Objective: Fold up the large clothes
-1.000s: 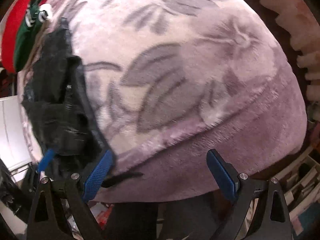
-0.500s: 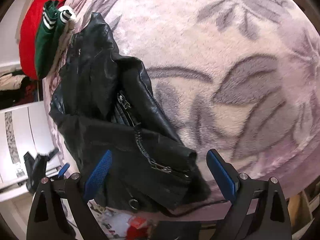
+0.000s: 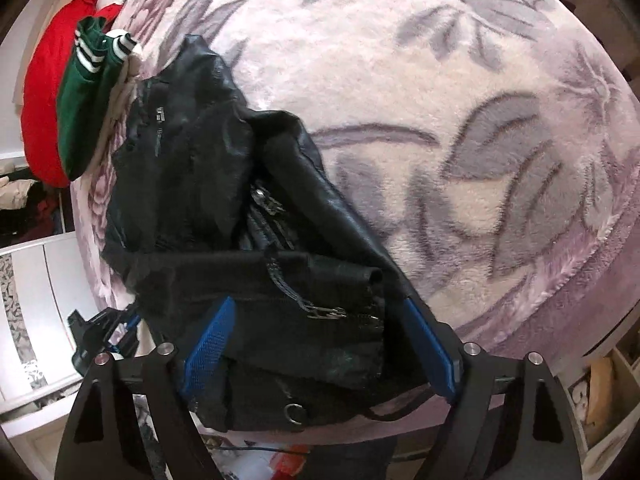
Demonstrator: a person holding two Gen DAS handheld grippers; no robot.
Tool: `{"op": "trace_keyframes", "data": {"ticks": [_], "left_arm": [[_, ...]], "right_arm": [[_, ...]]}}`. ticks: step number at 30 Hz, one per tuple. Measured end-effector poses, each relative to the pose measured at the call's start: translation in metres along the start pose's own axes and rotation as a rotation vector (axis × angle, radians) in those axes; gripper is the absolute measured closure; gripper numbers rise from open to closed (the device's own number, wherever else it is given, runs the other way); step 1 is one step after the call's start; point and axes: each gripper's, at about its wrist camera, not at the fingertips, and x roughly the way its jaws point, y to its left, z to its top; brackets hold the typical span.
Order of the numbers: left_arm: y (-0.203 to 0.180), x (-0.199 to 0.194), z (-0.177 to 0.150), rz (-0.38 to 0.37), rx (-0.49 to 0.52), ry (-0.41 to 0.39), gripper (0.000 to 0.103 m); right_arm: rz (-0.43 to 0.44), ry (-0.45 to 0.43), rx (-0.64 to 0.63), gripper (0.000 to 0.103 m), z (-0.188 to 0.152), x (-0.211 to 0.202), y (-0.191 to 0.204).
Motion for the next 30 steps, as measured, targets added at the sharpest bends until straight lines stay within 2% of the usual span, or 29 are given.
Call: {"op": "trace_keyframes", "data": {"ticks": [3, 4, 5, 6, 7, 8, 10, 12, 13, 17, 19, 21, 23, 24, 26, 27, 30], "left_arm": [[0.005, 0.001, 0.012, -0.042, -0.037, 0.041, 0.095], [0.003, -0.001, 0.014, -0.054, -0.036, 0.064, 0.093], [0.001, -0.006, 0.014, -0.062, -0.015, 0.086, 0.092], [-0.003, -0.013, 0.014, -0.061, 0.021, 0.100, 0.092], [-0.009, -0.022, 0.013, -0.050, 0.074, 0.109, 0.092], [-0.016, -0.031, 0.012, -0.010, 0.140, 0.110, 0.091], [-0.033, -0.046, 0.009, 0.045, 0.261, 0.091, 0.089], [-0.061, -0.058, 0.004, 0.116, 0.420, 0.047, 0.082], [-0.073, -0.059, 0.002, 0.113, 0.480, 0.031, 0.079], [-0.113, -0.029, 0.008, 0.164, 0.646, -0.024, 0.079], [-0.122, -0.003, 0.016, 0.197, 0.680, -0.020, 0.079], [-0.125, 0.032, 0.030, 0.252, 0.690, 0.007, 0.080], [-0.119, 0.055, 0.040, 0.241, 0.669, 0.051, 0.080], [-0.119, 0.058, 0.042, 0.232, 0.671, 0.045, 0.079], [-0.121, 0.058, 0.041, 0.235, 0.682, 0.040, 0.079], [-0.120, 0.057, 0.042, 0.230, 0.680, 0.041, 0.079], [-0.120, 0.045, 0.045, 0.205, 0.656, 0.045, 0.079]], "right_arm": [[-0.013, 0.006, -0.026, 0.017, -0.002, 0.013, 0.015], [-0.019, 0.016, -0.037, 0.021, -0.002, 0.020, 0.019], [-0.052, 0.038, -0.054, 0.037, -0.002, 0.033, 0.021], [-0.082, 0.068, -0.062, 0.046, -0.004, 0.046, 0.022], [-0.158, 0.114, -0.062, 0.065, -0.004, 0.062, 0.017], [-0.212, 0.151, -0.038, 0.070, -0.006, 0.075, 0.009], [-0.203, 0.151, -0.007, 0.070, -0.006, 0.077, 0.004], [-0.217, 0.150, -0.019, 0.070, -0.005, 0.069, 0.011], [-0.224, 0.134, -0.025, 0.070, -0.006, 0.062, 0.015], [-0.212, 0.043, -0.063, 0.069, -0.005, 0.037, 0.038], [-0.179, 0.009, -0.090, 0.069, -0.004, 0.032, 0.051], [-0.150, 0.019, -0.126, 0.069, -0.001, 0.039, 0.060], [-0.191, 0.059, -0.138, 0.071, 0.004, 0.061, 0.057], [-0.209, 0.057, -0.129, 0.075, 0.006, 0.069, 0.053], [-0.277, 0.062, -0.139, 0.103, 0.013, 0.086, 0.044], [-0.320, 0.051, -0.145, 0.102, 0.016, 0.089, 0.039], [-0.282, 0.075, -0.088, 0.101, 0.020, 0.081, 0.034]]}}
